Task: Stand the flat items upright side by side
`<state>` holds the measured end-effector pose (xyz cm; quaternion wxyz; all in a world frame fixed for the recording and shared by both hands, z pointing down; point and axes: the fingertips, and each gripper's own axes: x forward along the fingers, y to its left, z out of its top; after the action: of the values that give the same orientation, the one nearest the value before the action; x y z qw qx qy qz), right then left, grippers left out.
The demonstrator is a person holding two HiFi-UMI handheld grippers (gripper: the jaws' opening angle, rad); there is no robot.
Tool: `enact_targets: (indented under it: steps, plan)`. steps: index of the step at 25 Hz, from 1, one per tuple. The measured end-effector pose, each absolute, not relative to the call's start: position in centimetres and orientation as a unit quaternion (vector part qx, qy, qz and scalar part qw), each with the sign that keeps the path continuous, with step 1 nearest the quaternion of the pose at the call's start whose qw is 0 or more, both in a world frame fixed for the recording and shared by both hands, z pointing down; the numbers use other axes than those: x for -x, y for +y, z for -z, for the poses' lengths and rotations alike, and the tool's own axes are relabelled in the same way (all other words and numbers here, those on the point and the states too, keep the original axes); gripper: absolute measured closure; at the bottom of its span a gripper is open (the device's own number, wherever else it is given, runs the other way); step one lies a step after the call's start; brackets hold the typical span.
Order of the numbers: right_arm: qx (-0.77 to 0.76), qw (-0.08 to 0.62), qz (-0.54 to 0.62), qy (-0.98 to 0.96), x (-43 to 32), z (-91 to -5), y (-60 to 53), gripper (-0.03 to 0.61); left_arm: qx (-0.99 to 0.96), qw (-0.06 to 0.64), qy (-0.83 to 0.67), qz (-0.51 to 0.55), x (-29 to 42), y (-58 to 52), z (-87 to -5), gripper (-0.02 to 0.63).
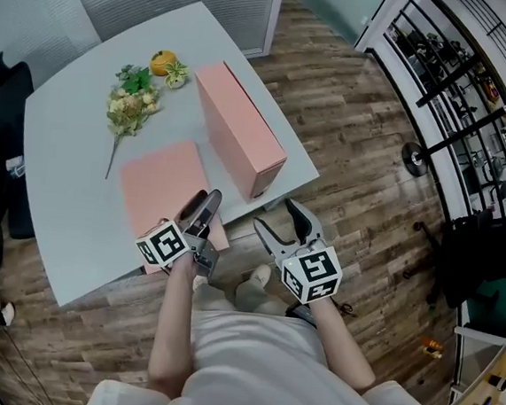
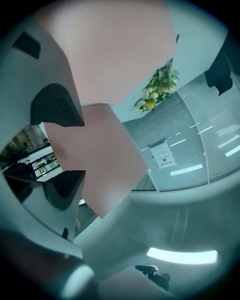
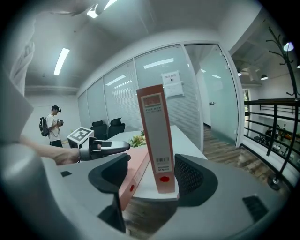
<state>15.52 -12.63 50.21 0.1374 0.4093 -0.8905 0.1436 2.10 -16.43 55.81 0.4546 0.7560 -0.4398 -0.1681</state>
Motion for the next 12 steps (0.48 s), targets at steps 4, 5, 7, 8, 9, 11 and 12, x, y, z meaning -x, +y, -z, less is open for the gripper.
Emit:
enact_targets:
  steps: [4,5,7,8,9,11,12]
  plan:
    - [-0.405,0.137,-0.189,-0.884,-13.7,-52.3,-11.1,0.264,-0.775,0.429,-0.451,0.108,-0.5,-16.4,-56.2,0.33]
    - [-0.406,0.133,-0.203,-0.881,-13.2,-52.9,-10.9,0.264,-0.78,0.419,-0.456,0.086,0.1,-16.2,-56.4,0.33]
    - [-0.41,0.128,-0.229,-0.874,-12.4,-54.2,-10.4,0.264,-0.788,0.399,-0.468,0.041,1.6,-15.9,-57.2,0.33]
    - [-0.412,0.127,-0.243,-0.869,-11.9,-54.9,-10.0,0.264,-0.791,0.389,-0.473,0.018,2.5,-15.7,-57.6,0.331]
    - [-0.412,0.127,-0.259,-0.864,-11.3,-55.8,-9.5,0.264,-0.793,0.379,-0.476,-0.006,3.3,-15.4,-58.0,0.33]
    - [-0.409,0.126,-0.297,-0.853,-10.2,-57.5,-8.7,0.264,-0.798,0.361,-0.479,-0.056,4.7,-14.9,-59.1,0.33]
    - [-0.407,0.123,-0.317,-0.848,-9.6,-58.2,-8.3,0.264,-0.8,0.352,-0.479,-0.079,5.3,-14.7,-59.6,0.33]
